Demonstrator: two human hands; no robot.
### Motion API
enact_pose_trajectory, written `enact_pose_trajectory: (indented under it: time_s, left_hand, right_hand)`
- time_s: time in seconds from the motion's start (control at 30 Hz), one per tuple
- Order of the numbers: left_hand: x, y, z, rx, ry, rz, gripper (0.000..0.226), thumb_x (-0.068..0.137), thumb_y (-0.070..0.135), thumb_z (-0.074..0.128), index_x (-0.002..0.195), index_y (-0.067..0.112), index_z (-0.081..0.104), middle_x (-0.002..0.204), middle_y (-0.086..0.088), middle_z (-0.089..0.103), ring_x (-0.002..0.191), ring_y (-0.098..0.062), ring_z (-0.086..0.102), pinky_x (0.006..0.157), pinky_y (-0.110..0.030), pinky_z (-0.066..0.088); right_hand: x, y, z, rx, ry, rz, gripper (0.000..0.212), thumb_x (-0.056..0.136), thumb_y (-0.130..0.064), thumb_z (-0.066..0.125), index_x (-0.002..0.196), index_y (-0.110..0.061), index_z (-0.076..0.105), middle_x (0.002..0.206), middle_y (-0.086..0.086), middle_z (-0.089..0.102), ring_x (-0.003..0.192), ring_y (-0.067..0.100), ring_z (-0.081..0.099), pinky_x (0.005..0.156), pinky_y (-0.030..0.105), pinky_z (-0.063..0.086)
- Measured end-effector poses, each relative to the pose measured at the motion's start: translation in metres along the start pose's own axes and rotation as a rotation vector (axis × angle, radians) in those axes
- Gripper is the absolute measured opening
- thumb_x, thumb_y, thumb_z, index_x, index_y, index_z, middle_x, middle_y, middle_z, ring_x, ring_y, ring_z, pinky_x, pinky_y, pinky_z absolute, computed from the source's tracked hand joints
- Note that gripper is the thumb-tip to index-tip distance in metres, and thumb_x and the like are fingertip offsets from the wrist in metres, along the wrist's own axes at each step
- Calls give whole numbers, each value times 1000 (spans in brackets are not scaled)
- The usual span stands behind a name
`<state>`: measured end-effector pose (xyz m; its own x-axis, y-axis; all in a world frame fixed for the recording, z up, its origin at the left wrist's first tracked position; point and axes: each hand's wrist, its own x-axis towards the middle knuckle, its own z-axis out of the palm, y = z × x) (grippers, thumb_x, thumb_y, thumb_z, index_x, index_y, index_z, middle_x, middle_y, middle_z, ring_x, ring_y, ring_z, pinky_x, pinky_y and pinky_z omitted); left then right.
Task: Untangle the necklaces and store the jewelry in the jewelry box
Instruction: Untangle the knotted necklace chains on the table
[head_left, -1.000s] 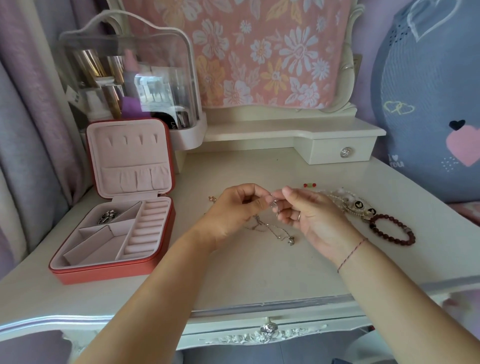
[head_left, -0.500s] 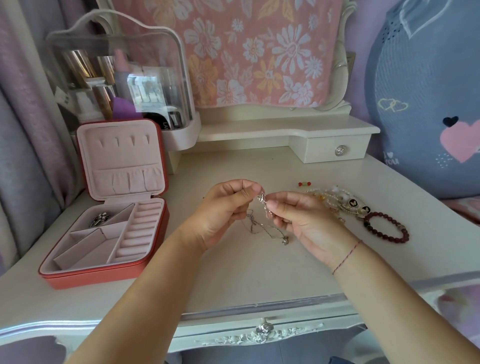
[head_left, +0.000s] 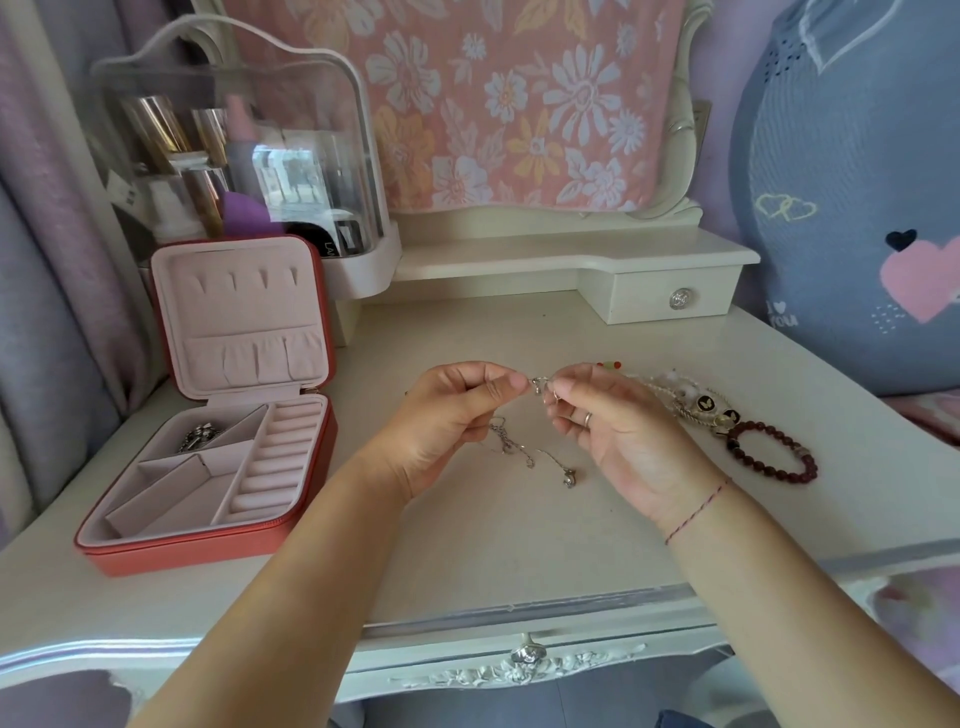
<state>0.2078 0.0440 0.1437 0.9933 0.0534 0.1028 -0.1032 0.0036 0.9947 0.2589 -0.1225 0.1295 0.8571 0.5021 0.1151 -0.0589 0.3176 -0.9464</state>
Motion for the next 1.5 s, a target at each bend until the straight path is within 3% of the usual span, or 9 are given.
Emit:
enact_pose_trajectory:
  time_s: [0.23, 0.33, 0.5, 0.73, 0.9, 1.0, 1.13, 1.27, 1.5]
  left_hand:
    - [-1, 2, 1, 66, 11, -19, 27, 69, 28, 71, 89, 10, 72, 46, 12, 40, 49, -8, 21, 50, -20, 20]
    - [-1, 1, 0, 47, 37, -7, 28, 68, 31, 71, 87, 11, 72, 47, 10, 32, 48, -8, 21, 49, -20, 22]
    - [-1, 1, 0, 18, 0, 15, 12, 77, 31, 70, 74, 19, 73, 54, 7, 24, 51, -10, 19, 48, -18, 23]
    - [1, -1, 0, 1, 2, 8, 20, 81, 28, 63, 63, 22, 68, 54, 9, 24, 50, -10, 18, 45, -17, 24]
    - [2, -1, 1, 10, 11, 14, 20, 80, 29, 60, 63, 22, 66, 53, 10, 24, 49, -9, 19, 45, -17, 24]
    - [1, -1, 2, 9, 18, 18, 24, 89, 23, 60, 65, 20, 64, 53, 10, 25, 48, -9, 19, 45, -17, 23]
    - [1, -1, 3, 60, 58, 28, 26, 97, 18, 53, 72, 15, 61, 52, 11, 26, 49, -9, 20, 48, -19, 22]
    - [1, -2, 3, 74, 98, 44, 23, 96, 20, 55, 75, 15, 63, 53, 10, 27, 49, -9, 21, 49, -19, 23]
    - [2, -3, 2, 66, 115, 49, 22, 96, 19, 55, 77, 15, 64, 52, 10, 27, 48, -8, 21, 49, -21, 22]
  right_hand:
    - [-1, -1, 0, 84, -22, -1, 8, 73, -16, 65, 78, -10, 64, 72, 2, 65, 66, 13, 61, 78, 29, 53]
    - [-2, -1, 2, 109, -55, 11, 10, 76, -15, 62, 80, -6, 61, 70, 4, 61, 58, 12, 55, 69, 28, 55]
    - [-2, 0, 4, 83, -49, 35, 9, 73, -14, 63, 78, -7, 60, 68, 3, 49, 46, 4, 34, 47, 16, 29]
    - [-1, 4, 1, -123, -51, -42, 14, 77, -21, 69, 85, -11, 67, 64, -5, 43, 54, 4, 33, 50, 18, 23]
    - [-3, 3, 2, -228, -18, -118, 11, 90, -10, 60, 90, -15, 70, 73, -15, 66, 65, -6, 53, 61, 10, 38]
    - [-3, 3, 2, -267, 47, -182, 13, 86, -7, 65, 83, -18, 71, 87, -1, 67, 84, 7, 56, 76, 10, 43]
    - [-2, 6, 2, -339, 97, -211, 17, 79, -4, 74, 79, -21, 69, 78, 2, 52, 72, 11, 45, 68, 17, 40]
    - [-3, 6, 3, -497, 150, -292, 24, 76, -4, 77, 86, -24, 67, 77, -7, 42, 58, 3, 34, 59, 13, 33]
    - [-2, 10, 8, -664, 237, -460, 19, 78, -6, 75, 86, -23, 70, 67, -9, 39, 54, 4, 36, 57, 12, 32]
